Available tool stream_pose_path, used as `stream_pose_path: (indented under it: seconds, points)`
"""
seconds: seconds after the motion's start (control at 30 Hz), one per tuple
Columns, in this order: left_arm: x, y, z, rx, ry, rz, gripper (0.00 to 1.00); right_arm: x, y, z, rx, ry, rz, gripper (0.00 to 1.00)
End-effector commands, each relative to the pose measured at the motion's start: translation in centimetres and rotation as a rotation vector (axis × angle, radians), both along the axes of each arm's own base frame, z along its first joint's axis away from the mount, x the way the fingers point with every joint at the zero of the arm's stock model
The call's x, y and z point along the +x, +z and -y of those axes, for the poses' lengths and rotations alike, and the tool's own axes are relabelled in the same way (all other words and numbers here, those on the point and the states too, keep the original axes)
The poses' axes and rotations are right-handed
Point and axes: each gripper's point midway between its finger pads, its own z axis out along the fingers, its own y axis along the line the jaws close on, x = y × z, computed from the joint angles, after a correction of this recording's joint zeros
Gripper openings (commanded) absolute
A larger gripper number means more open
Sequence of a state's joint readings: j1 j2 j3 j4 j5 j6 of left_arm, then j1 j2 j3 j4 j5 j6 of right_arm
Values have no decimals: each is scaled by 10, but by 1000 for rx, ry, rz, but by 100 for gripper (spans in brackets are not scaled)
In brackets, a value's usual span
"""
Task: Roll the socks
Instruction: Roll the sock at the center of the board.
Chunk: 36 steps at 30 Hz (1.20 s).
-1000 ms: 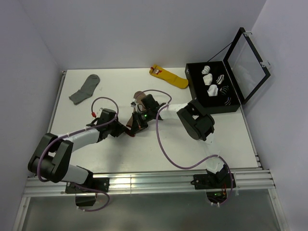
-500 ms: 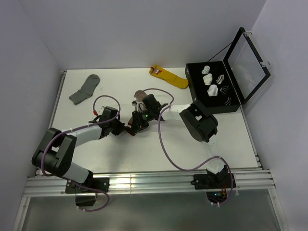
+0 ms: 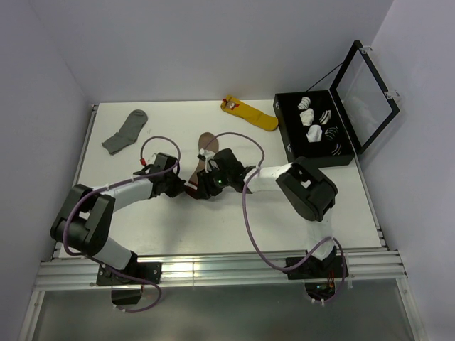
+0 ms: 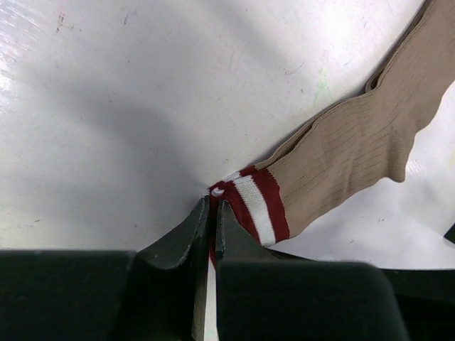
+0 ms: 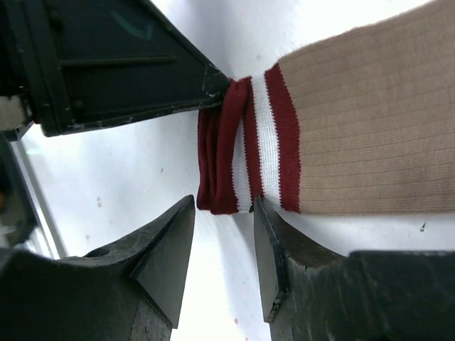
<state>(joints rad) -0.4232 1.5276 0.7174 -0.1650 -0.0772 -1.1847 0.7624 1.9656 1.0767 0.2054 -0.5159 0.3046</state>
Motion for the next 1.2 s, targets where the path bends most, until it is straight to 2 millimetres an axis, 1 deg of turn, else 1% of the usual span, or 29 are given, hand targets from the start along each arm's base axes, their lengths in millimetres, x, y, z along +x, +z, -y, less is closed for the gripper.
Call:
stream_pose_path:
  seconds: [0.0, 0.2, 0.37, 0.43, 0.53, 0.67, 0.9, 0.93, 0.97, 1.03, 1.13, 1.17]
  points:
    - [-6, -9, -11, 83, -16, -50, 4, 18, 33, -10, 61, -13, 218, 47]
    - [-5, -8, -10, 91, -27, -59, 4, 16, 45, -12, 68, -8, 371, 48]
    - [-6, -8, -10, 95, -31, -63, 4, 10, 50, -18, 60, 9, 436, 48]
    - [-6, -7, -10, 94, -32, -65, 4, 7, 49, -21, 59, 22, 446, 48]
    - [-5, -6, -10, 93, -32, -62, 4, 7, 41, -24, 41, 30, 452, 48]
    - [-4, -3, -9, 94, -35, -60, 4, 4, 23, -27, 0, 44, 446, 48]
    - [-2, -2, -9, 101, -35, -61, 4, -5, -2, -27, -60, 72, 434, 47]
    - [-2, -2, -10, 104, -33, -63, 4, -7, -10, -26, -75, 77, 425, 47]
    - [-2, -2, -9, 103, -33, -65, 4, -6, -12, -25, -82, 76, 426, 46]
    - [-2, -2, -9, 100, -33, -66, 4, -8, -18, -25, -103, 80, 425, 44]
    - [-1, 0, -9, 99, -31, -63, 4, -7, -20, -26, -109, 74, 424, 36]
    - [-1, 1, -8, 96, -29, -64, 4, -7, -19, -26, -108, 70, 423, 30]
